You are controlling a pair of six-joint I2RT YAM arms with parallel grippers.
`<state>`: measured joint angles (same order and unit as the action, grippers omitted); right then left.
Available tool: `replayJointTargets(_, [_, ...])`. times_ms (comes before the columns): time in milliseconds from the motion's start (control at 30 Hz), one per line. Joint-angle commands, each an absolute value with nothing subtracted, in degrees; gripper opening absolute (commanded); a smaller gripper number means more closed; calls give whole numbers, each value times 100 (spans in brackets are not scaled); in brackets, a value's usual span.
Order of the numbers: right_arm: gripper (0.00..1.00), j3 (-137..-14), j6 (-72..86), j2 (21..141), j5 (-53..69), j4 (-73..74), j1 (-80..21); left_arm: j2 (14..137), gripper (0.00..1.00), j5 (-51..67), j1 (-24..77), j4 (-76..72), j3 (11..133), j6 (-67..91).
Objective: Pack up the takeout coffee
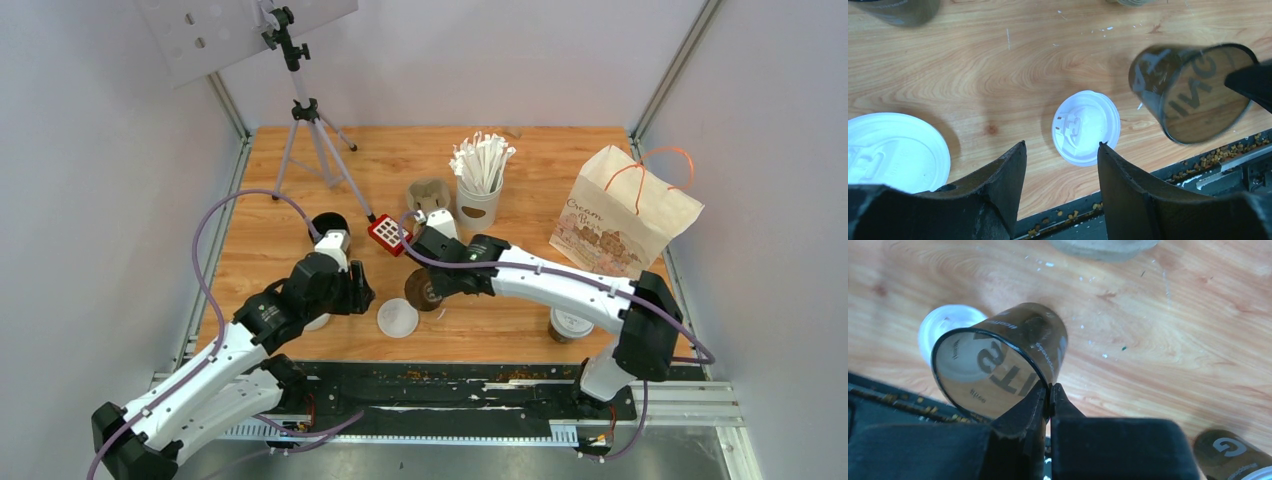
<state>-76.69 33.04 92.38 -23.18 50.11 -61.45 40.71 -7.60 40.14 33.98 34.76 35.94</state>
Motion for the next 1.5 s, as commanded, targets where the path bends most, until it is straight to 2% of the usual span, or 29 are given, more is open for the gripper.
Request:
replayJointTargets(0, [0,-7461,3500,8678,-1492,5176,-6115,4207,61,-850,4026,3391,3658,3382])
replayJointTargets(167, [0,-6868,3751,8419,-735,4813,-5888,4517,58,-762,4025,3219,3486,3371])
replayJointTargets(333, [4,-6466,3944,8309,-533,4597,-5833,4891,56,-648,4025,2906,3362,3469])
replayJointTargets(467, [5,-6339,3869,8372,-370,4426,-5750,5337,50,-465,4025,2600,3258,3512])
replayJointTargets(733, [28,-6204,3705,8112,-279,4332,-5634,5833,45,-343,4032,2172,3000,3524])
replayJointTargets(1000, [43,-6431,3429,7659,-484,4666,-5610,6176,43,-179,4034,1921,2993,3570])
replayJointTargets(1067, [46,-6495,3378,7509,-616,4718,-5607,6254,40,-201,4034,1918,2992,3556])
replayJointTargets(1233, [62,-6563,3208,7231,-750,4708,-5613,6496,33,-88,4034,1912,3024,3444])
replayJointTargets(1300, [65,-6565,3135,7095,-824,4684,-5608,6540,25,-37,4034,1909,3078,3415])
replayJointTargets(1367, [69,-6570,3086,6961,-934,4664,-5610,6543,14,-35,4034,1899,3114,3391])
replayJointTargets(1467, [78,-6570,2946,6768,-985,4615,-5611,6495,0,99,4035,2040,3193,3350])
